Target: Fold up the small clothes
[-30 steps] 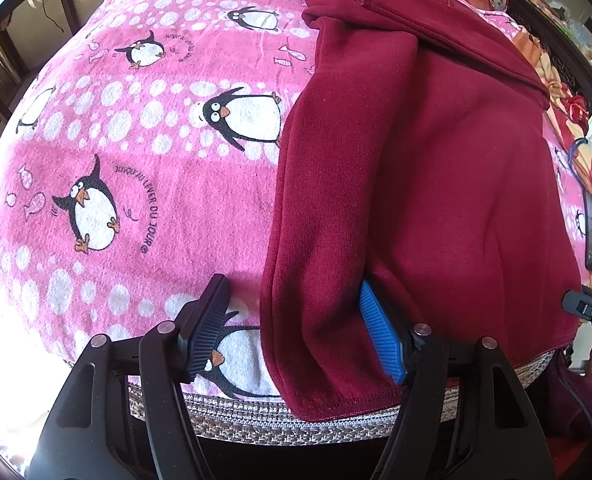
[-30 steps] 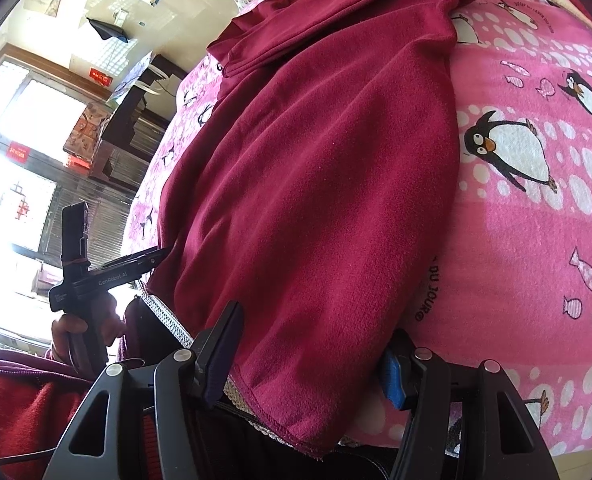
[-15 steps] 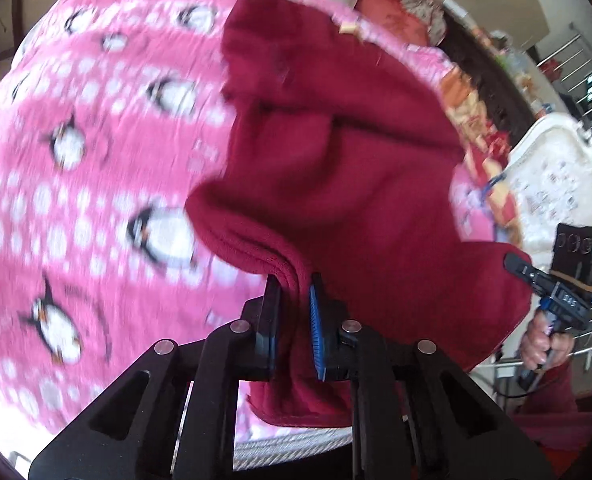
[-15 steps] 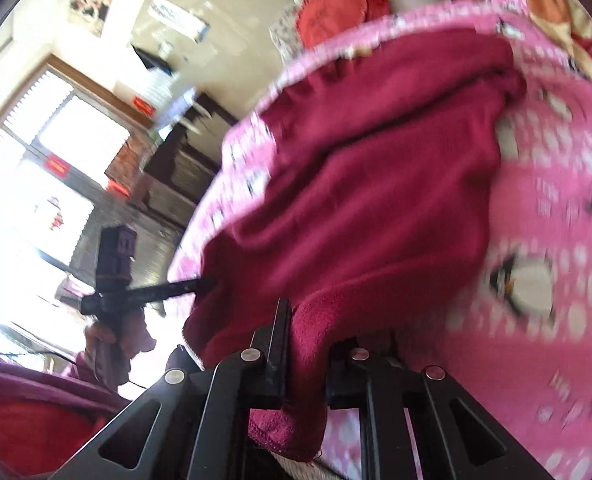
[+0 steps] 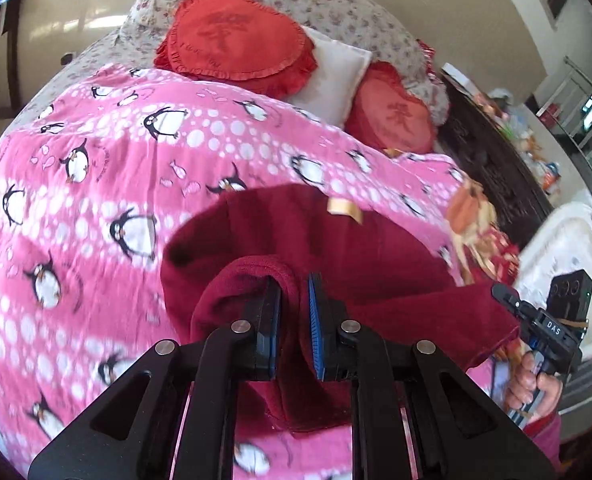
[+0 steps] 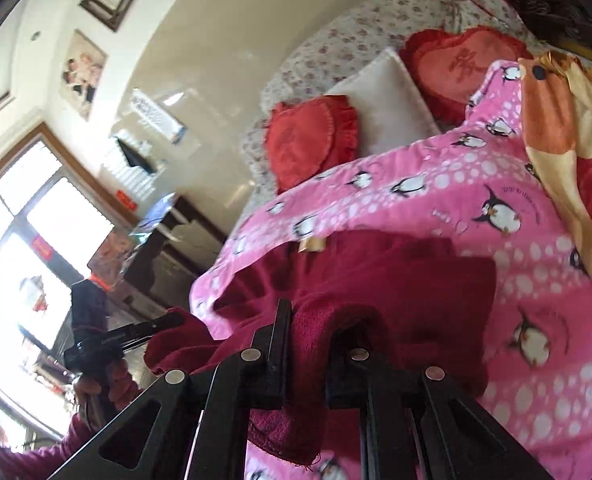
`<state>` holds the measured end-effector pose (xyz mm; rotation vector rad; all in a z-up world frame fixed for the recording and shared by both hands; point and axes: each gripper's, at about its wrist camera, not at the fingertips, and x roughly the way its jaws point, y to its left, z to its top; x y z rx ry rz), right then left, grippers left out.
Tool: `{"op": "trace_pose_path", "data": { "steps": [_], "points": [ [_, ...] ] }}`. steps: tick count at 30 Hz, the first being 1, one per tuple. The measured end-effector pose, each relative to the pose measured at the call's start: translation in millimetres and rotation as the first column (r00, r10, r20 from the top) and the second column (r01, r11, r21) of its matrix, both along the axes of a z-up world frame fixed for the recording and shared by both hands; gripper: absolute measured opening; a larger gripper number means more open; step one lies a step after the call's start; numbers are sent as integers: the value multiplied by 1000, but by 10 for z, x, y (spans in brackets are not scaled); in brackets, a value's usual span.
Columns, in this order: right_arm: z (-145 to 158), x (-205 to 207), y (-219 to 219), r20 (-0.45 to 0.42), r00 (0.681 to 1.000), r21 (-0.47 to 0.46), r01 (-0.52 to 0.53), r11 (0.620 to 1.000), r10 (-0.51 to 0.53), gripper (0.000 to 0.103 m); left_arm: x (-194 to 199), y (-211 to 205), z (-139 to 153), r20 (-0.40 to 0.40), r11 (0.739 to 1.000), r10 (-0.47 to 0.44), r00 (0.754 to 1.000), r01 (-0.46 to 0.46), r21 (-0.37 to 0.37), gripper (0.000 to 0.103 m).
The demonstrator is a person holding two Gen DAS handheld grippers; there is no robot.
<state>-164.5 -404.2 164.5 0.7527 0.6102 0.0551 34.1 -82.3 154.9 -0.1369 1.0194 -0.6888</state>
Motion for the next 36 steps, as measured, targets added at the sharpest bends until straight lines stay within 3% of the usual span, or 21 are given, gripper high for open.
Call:
{"op": "trace_pose_path", "data": {
  "steps": [3,5,8,9,10,12,14,16,20,22,28,31,33,36],
  "points": [
    [-289,377,-283,-100,993,73,74,995,-66,13,285,-106,-155,-6,999,25,1000,-24,30,12],
    [-443,529,-430,-161,984,121,94,988,-74,29,385,-87,-187,-28,999,27,999,-26,25,13],
    [-416,507,-572,-126,989,175,103,979,-81,38,411,-10,-103,-21,1000,24,999,-24,4,29],
    [-361,457,-606,-104,991,178,103,979,-86,38,377,22,-45,7,999,35,999,-35,7,42],
    [-292,393,-628,-91,991,166,111,980,-97,41,361,55,21,42,998,55,998,-55,11,55],
    [-104,245,-647,-72,984,84,167,982,-161,49,295,168,170,101,995,95,990,-93,-28,61],
    [91,59,-648,-21,981,22,194,981,-194,49,265,205,233,96,995,88,992,-82,-59,61],
    [231,-67,-519,37,988,-33,150,988,-148,49,221,153,229,97,997,62,993,-58,-43,61],
    [185,129,-45,-41,998,-229,30,973,-40,47,146,-100,-3,98,999,8,995,-12,41,61],
    [80,279,65,-80,997,-282,-7,959,-16,47,200,-232,-137,83,997,17,996,-23,77,61],
    [-388,896,-163,-186,973,-305,74,949,-136,47,540,-420,-617,13,984,75,997,-77,164,61],
    [-610,1111,-269,-255,959,-287,45,957,-122,47,558,-414,-638,1,984,68,998,-67,166,61],
    [-583,1064,-273,-260,959,-277,37,960,-112,47,482,-329,-527,8,990,49,999,-49,135,61],
    [-333,635,-238,-185,978,-228,55,972,-99,47,309,-118,-379,41,993,32,999,-37,112,61]
  ]
}}
